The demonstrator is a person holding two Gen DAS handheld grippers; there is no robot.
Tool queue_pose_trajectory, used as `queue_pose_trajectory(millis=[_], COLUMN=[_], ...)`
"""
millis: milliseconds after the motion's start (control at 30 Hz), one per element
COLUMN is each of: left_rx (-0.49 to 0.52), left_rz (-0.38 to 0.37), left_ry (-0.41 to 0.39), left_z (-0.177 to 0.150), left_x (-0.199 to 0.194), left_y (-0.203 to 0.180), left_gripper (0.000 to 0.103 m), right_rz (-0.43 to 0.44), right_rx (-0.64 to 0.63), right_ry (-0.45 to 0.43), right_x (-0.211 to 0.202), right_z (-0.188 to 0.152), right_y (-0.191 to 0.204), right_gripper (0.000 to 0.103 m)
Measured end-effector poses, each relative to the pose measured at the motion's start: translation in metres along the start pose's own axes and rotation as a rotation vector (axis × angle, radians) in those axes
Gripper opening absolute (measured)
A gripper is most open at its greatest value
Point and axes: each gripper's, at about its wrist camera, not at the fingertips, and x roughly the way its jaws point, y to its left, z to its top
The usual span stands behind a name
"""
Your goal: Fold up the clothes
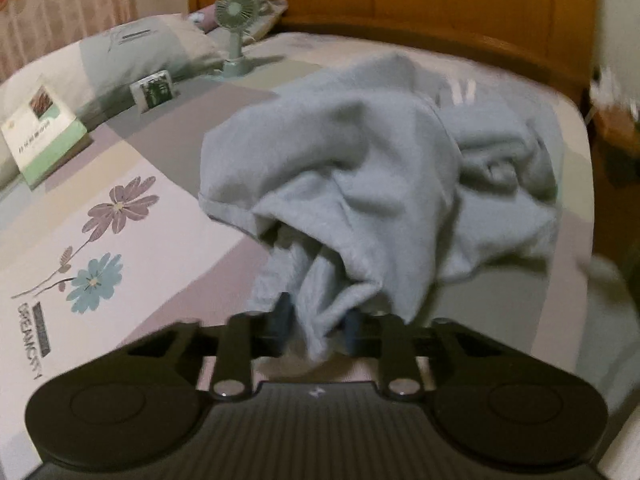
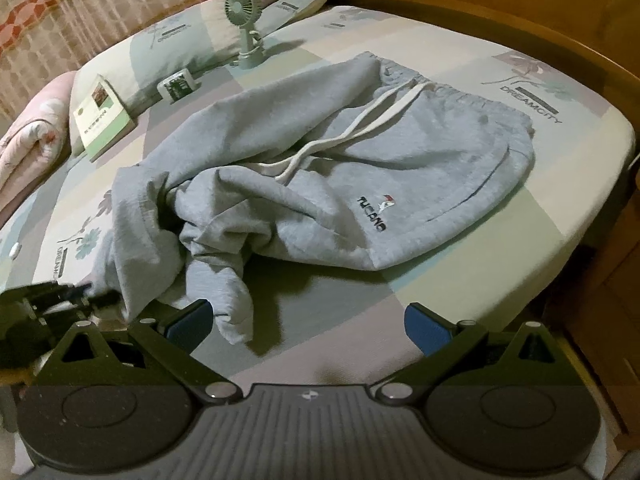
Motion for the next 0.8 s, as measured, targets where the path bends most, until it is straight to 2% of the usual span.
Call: queue_pose_trajectory(millis=[100, 267, 600, 800], left_rx=[-0.062, -0.102, -0.174, -0.196], left_rz=[-0.009, 0.033, 0.19, 0.32], left_ry=[-0.044, -0.075, -0.009, 0.004], left_z=[0.016, 0.042, 0.084, 0.097], left_x=[-0.005, -0.002, 0.038, 0.039], left_y=[0.021, 0.053, 0.123, 0.161], left_gripper=[0.011, 0.009, 0.009, 0.008], right_rz=[-0.01, -0.018, -0.053, -0.061], right_rx=[0.006, 0.002, 0.015, 0.02], right_ry=[0.006, 0.016, 0.028, 0.04], right_x=[0.002, 0.006, 0.012, 0.019], right_z=[0.001, 0.001, 0.005, 0.009], right_y=[-0.001, 0.002, 0.0, 0.0], right_gripper=[0.103, 0.103, 0.103, 0.103])
